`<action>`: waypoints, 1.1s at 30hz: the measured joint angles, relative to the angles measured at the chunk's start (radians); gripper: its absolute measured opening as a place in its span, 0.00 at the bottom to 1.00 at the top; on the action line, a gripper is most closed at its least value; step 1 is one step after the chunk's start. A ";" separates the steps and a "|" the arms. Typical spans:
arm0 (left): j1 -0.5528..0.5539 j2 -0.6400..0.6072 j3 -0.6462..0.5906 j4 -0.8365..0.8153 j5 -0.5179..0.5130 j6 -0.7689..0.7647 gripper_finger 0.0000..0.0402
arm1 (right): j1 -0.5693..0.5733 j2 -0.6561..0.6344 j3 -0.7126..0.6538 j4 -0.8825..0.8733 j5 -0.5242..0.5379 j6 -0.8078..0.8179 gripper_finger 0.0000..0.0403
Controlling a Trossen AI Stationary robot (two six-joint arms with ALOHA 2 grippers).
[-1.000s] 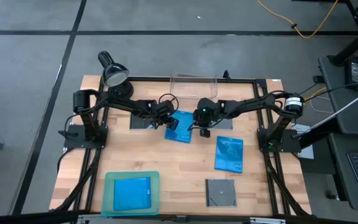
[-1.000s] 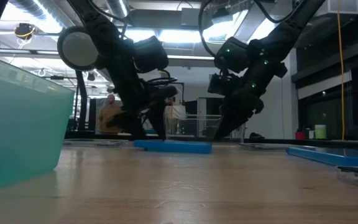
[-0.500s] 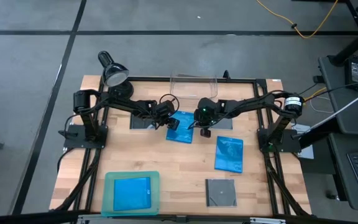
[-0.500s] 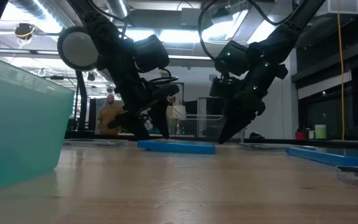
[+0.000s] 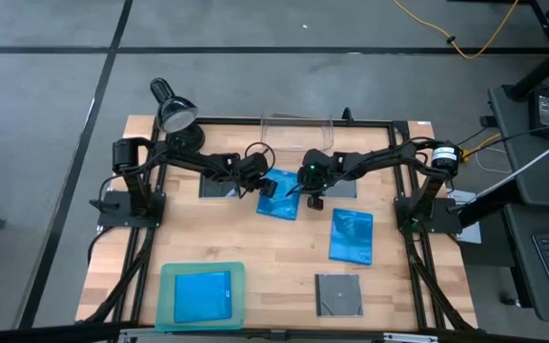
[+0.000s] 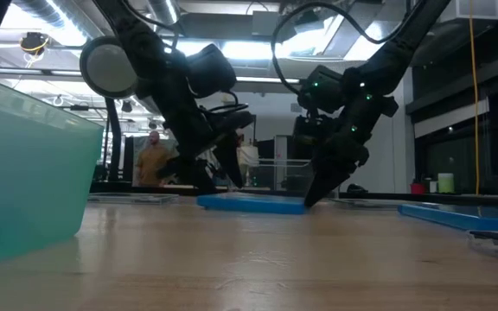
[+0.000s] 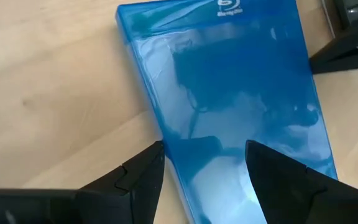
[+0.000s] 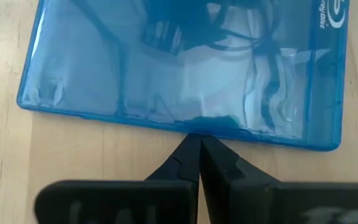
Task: Pick & place jewel cases by type
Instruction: Put the top blue CD case into the blue bin
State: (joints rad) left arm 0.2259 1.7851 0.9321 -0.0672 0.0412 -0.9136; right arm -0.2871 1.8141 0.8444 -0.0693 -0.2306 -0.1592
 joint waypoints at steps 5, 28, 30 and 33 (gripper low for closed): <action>-0.009 -0.010 0.000 -0.011 0.031 -0.023 0.53 | 0.000 0.000 0.000 0.003 0.000 -0.004 0.03; -0.058 -0.152 0.023 0.063 -0.028 -0.003 0.53 | -0.006 0.006 0.000 0.031 -0.014 -0.052 0.03; -0.068 -0.149 0.021 0.100 -0.014 -0.002 0.53 | -0.007 0.006 0.000 0.031 -0.022 -0.056 0.03; -0.072 -0.150 0.021 0.101 -0.065 0.003 0.53 | -0.007 0.006 0.001 0.031 -0.024 -0.056 0.03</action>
State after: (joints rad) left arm 0.1537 1.6352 0.9527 0.0338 -0.0233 -0.9103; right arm -0.2939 1.8206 0.8452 -0.0383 -0.2549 -0.2153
